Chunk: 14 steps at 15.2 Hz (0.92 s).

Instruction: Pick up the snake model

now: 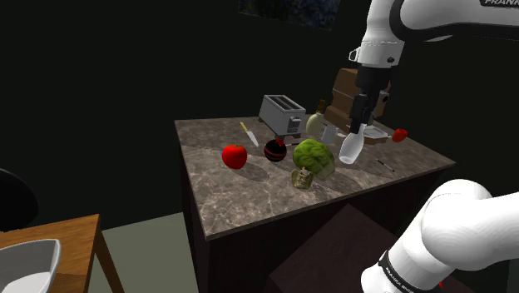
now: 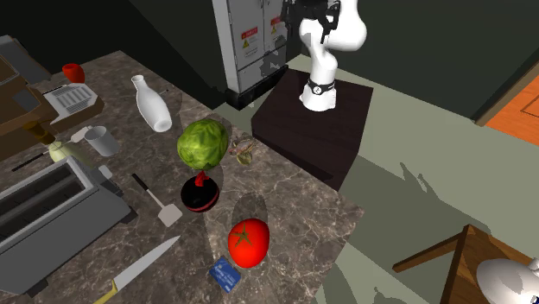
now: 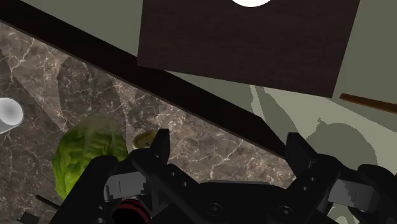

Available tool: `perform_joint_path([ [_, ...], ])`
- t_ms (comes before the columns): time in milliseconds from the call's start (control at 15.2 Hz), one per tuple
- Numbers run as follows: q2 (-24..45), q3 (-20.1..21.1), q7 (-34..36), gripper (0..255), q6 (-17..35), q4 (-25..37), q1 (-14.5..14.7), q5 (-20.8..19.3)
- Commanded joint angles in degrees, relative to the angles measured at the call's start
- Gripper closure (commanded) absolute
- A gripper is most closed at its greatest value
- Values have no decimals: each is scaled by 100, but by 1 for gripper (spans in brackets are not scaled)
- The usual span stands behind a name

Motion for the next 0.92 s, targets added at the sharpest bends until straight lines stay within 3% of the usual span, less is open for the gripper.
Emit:
perform_joint_path([
  [0,0,0,0,0,0,0,0,0],
  [462,456,-547,-496,0,1501,-840,-107,-299],
  [858,1278,-1036,-935,0,2879,-1226,-176,-474],
])
